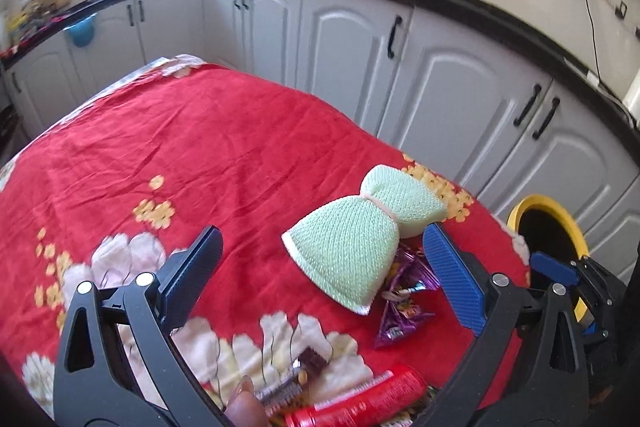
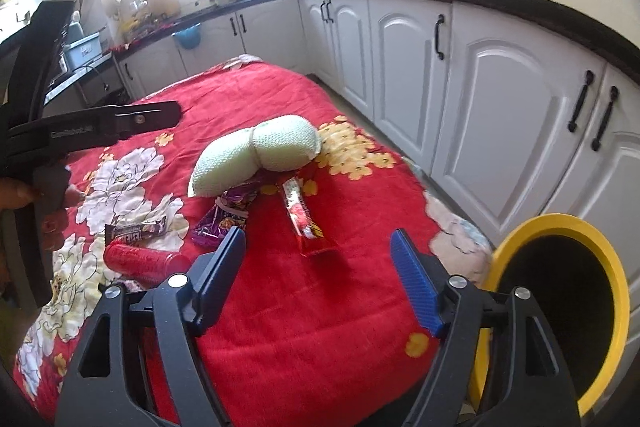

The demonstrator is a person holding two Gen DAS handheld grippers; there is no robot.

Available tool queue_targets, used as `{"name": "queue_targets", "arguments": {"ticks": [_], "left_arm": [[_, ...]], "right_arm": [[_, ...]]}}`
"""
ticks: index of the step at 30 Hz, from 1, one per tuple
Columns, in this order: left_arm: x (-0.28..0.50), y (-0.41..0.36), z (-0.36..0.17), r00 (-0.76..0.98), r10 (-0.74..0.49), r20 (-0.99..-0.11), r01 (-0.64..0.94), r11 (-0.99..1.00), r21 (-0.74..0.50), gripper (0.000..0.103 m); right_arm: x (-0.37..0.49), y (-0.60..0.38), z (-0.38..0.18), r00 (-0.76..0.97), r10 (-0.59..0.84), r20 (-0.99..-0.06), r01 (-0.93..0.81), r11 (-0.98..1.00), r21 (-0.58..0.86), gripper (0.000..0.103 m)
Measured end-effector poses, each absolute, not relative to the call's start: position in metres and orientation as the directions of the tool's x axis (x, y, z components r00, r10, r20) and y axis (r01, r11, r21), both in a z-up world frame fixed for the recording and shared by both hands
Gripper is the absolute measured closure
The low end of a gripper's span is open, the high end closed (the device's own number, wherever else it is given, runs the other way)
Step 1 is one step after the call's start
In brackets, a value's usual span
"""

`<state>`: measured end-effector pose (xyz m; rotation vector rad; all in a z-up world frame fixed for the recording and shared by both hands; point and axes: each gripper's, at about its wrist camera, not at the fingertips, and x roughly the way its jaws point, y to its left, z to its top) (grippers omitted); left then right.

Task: Collect trash
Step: 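Grasp the green knitted sponge with the left tool while the right tool grasps the red wrapper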

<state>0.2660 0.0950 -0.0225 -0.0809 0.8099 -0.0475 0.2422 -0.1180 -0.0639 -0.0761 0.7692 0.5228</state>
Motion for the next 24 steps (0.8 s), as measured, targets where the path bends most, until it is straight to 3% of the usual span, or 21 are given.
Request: {"name": "queue_targets", "arguments": {"ticks": [14, 18, 24], "left_arm": [[0.324, 0.071, -0.052, 0.572, -0.163, -0.804, 0.141, 0.985, -0.099, 0.011], [0.330, 0.061, -0.058, 0.550, -0.176, -0.816, 0.188, 0.978, -0.084, 0.011], [0.335, 0.058, -0.070, 0.531, -0.187, -0.827, 0.212, 0.974, -0.084, 0.015]], "right_arm": [[0.274, -0.094, -0.097, 0.543, 0.405, -0.736, -0.473, 0.871, 0.131, 0.055], [0.275, -0.093, -0.101, 0.522, 0.424, -0.740, -0.486, 0.861, 0.150, 0.079], [0.267, -0.107, -0.104, 0.516, 0.443, -0.733, -0.470, 0.862, 0.191, 0.081]]}}
